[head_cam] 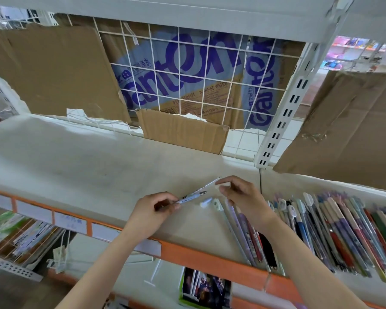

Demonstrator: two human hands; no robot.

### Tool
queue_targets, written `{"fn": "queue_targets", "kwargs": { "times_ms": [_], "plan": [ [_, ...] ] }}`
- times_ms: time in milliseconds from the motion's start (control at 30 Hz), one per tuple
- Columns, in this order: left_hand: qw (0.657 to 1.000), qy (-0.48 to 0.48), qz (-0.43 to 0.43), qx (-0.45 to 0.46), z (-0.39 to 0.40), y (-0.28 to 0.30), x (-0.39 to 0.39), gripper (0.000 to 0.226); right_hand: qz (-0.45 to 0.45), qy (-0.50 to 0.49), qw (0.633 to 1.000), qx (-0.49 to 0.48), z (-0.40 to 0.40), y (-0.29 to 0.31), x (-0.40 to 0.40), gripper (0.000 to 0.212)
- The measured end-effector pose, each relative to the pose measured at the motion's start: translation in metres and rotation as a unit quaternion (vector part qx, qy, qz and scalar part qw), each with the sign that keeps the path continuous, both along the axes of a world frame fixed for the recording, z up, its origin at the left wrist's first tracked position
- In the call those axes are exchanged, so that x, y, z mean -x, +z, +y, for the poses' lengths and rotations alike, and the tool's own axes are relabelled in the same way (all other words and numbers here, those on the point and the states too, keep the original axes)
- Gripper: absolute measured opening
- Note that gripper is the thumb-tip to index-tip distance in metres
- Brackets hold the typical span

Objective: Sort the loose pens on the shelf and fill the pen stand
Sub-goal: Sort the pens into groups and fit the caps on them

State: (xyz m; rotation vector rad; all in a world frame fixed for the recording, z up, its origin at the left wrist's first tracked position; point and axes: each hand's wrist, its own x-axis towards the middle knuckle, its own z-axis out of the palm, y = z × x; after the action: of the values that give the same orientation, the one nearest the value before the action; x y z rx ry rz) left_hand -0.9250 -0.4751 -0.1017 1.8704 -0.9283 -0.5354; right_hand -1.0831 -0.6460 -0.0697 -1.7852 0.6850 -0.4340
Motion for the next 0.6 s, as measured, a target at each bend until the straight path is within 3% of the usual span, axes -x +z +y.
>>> {"fn": "queue_targets", "kwargs": {
  "times_ms": [200, 600],
  "plan": [
    [1.0, -0.013, 0.001, 0.005, -0.003, 0.004, 0.006, 0.01, -0.009, 0.039, 0.999, 0.002, 0.006, 0.0, 0.001, 0.015],
    [0.999, -0.028, 0.011, 0.017, 0.0, 0.004, 0.012, 0.028, 0.026, 0.082, 0.996, -0.002, 0.013, 0.0, 0.003, 0.014]
  ]
}}
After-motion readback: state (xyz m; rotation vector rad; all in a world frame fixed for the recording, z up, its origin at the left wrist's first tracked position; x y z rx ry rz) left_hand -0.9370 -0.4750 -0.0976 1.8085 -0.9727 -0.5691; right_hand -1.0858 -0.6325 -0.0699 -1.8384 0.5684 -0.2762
